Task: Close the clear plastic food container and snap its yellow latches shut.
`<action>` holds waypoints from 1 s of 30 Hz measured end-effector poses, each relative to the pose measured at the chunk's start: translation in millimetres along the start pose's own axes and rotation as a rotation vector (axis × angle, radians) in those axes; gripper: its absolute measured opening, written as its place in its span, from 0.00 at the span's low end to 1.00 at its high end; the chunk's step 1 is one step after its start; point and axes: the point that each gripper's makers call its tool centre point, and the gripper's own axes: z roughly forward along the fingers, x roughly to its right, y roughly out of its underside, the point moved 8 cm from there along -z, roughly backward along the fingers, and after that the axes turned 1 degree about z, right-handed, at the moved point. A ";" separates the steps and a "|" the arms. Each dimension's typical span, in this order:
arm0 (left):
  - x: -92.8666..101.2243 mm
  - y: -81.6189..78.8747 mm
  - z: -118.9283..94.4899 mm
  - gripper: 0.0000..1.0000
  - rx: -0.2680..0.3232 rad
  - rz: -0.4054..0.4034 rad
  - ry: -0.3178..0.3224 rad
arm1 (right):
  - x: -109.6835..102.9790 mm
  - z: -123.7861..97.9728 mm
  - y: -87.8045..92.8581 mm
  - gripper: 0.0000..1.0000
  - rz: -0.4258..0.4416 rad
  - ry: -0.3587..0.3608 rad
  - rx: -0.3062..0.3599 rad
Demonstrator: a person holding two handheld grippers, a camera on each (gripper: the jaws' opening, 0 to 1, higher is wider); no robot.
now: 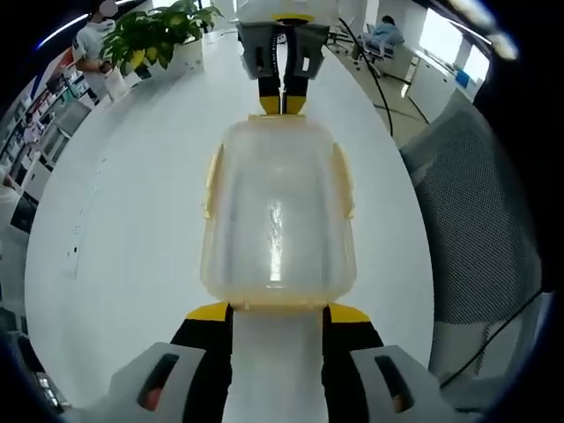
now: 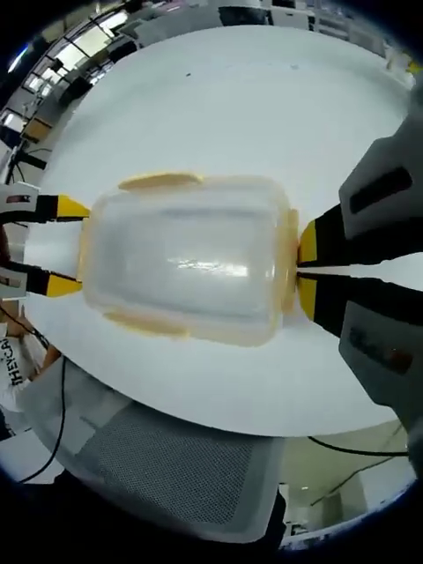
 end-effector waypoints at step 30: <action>5.7 19.9 -20.3 0.37 0.371 -0.835 -0.063 | 1.4 -17.9 33.2 0.20 0.923 0.055 0.483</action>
